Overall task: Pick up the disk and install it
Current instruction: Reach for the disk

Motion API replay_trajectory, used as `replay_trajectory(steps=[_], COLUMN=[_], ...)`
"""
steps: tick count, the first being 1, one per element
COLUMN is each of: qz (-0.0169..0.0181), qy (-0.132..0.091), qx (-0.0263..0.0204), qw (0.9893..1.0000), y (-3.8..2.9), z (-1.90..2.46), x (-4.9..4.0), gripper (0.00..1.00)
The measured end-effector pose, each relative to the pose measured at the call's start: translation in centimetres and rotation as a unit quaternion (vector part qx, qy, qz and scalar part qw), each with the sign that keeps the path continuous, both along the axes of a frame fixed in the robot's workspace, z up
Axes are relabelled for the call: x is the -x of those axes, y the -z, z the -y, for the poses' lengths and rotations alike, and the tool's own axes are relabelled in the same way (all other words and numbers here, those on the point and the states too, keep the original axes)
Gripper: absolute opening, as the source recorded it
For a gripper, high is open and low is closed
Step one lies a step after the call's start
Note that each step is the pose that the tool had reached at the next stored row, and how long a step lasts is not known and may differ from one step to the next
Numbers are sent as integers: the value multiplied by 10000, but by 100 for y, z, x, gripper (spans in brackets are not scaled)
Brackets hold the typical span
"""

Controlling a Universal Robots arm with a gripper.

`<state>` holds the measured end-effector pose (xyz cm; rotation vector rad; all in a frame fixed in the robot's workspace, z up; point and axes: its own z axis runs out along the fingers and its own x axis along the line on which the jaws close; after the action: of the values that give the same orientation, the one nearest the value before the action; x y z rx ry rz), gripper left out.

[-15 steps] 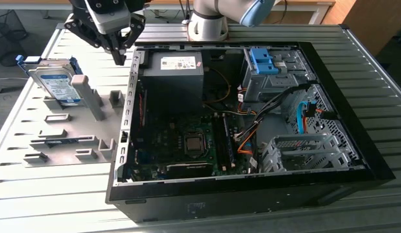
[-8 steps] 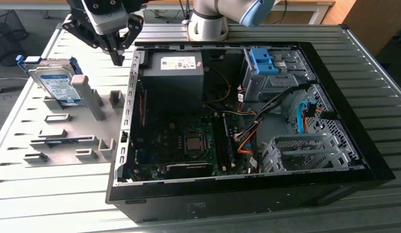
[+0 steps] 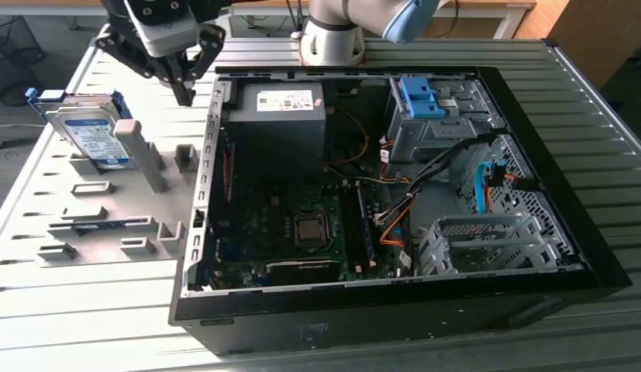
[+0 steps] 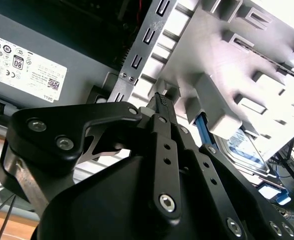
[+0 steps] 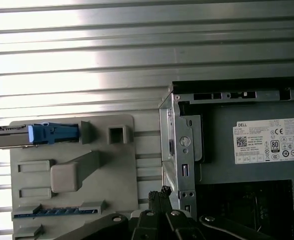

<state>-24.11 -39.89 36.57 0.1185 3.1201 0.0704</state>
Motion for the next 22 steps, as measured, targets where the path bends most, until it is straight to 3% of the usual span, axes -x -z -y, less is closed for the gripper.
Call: replay_trajectory(steps=[22], qz=[-2], qy=[0], qx=[0], qw=[10000], y=[33], z=[0], x=[150], gripper=[11])
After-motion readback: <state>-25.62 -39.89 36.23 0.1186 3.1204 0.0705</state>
